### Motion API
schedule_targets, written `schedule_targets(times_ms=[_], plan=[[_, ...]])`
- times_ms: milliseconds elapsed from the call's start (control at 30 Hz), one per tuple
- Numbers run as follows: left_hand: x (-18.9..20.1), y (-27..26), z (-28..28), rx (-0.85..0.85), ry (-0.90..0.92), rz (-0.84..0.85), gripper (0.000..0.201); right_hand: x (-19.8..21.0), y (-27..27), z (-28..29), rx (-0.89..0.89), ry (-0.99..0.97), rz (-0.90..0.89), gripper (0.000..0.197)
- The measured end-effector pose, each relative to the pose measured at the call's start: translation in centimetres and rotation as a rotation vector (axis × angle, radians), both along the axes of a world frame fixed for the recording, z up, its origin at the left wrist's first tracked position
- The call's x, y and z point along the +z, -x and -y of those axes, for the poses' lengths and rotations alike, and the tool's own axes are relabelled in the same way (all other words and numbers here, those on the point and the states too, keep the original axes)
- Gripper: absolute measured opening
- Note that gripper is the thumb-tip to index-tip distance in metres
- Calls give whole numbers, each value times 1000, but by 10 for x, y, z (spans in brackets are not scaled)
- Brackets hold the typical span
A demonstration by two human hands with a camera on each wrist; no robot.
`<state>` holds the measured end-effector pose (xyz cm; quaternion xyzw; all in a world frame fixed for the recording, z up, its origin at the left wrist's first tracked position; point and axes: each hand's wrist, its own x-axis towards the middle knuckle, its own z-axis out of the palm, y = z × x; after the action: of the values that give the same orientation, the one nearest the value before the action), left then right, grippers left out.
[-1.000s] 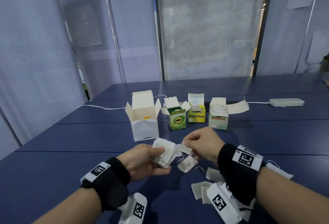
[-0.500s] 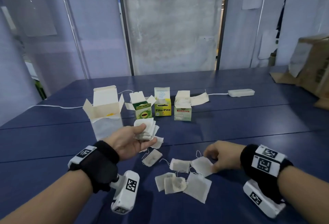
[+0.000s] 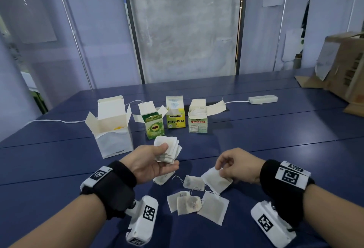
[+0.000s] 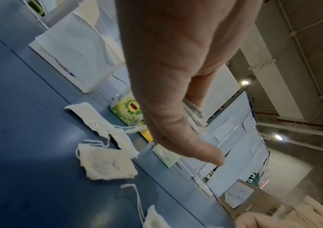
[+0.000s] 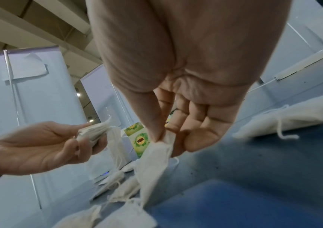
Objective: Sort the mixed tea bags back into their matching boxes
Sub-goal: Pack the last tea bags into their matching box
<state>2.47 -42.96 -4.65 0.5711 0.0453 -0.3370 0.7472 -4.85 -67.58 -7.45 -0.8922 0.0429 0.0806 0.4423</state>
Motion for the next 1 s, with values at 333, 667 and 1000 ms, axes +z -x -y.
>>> schedule_targets(times_ms=[333, 667, 1000], plan=[[-2, 16, 11, -69, -16, 64, 32, 24, -14, -43, -252, -820, 222, 14], [6, 20, -5, -243, -43, 133, 50, 14, -26, -86, -292, -623, 235, 15], [3, 11, -25, -288, -77, 108, 28, 18, -28, -88, -201, -669, 46, 4]])
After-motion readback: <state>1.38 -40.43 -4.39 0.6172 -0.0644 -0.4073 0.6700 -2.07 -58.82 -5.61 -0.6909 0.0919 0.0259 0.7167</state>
